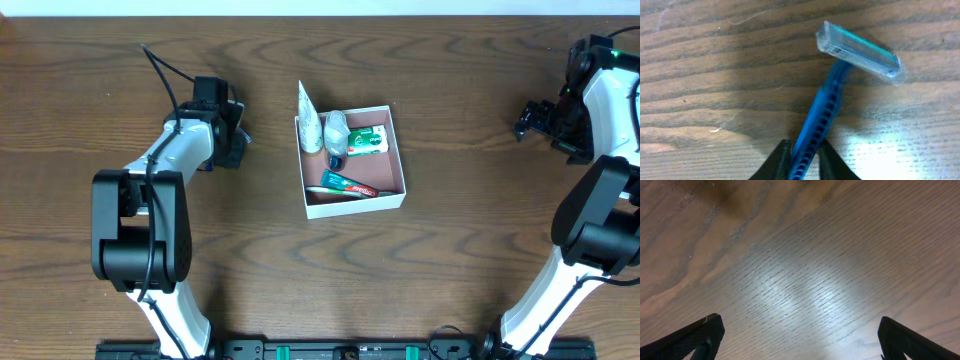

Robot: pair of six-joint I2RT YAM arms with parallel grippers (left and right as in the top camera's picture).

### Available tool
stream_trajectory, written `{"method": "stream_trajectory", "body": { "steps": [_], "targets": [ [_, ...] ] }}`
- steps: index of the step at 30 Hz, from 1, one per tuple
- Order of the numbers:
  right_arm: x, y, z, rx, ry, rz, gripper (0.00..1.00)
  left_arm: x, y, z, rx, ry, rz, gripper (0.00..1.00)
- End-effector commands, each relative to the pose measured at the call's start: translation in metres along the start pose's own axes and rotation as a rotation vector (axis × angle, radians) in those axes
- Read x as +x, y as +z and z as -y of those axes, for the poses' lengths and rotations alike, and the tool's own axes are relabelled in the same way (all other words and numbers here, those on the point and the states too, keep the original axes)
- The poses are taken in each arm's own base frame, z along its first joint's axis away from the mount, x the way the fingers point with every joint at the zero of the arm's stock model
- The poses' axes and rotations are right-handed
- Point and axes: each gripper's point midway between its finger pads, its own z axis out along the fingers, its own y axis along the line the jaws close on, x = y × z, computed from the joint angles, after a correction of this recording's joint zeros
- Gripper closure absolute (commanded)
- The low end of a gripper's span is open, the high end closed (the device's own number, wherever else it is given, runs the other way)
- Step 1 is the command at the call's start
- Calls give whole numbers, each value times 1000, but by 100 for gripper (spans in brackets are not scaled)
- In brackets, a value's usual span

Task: Pack container
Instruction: 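Lower the left gripper onto the blue razor and grasp it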

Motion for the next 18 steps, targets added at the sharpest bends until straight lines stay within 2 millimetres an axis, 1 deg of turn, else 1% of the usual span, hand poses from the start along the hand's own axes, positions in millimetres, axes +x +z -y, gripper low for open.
{"method": "stream_trajectory", "body": {
  "steps": [1, 2, 7, 9, 11, 14, 18],
  "targets": [
    [-1, -1, 3, 9, 14, 5, 2, 17, 14, 18, 87, -4, -62, 92],
    [-2, -1, 3, 9, 14, 5, 1, 17, 14, 18, 87, -4, -61, 94],
    [-1, -1, 3, 9, 14, 5, 1, 11, 13, 17, 82, -4, -38, 94],
    [-1, -1, 3, 9, 14, 5, 1, 7, 9, 16, 79, -5, -23, 94],
    [-1, -1, 3, 9, 14, 5, 1, -2, 1, 13, 73, -6, 7, 94],
    [-2, -1, 3, 9, 14, 5, 1, -22, -19, 8, 61, -8, 76, 94],
    [-2, -1, 3, 9, 14, 5, 1, -52, -64, -1, 37, -14, 206, 94]
  ]
}}
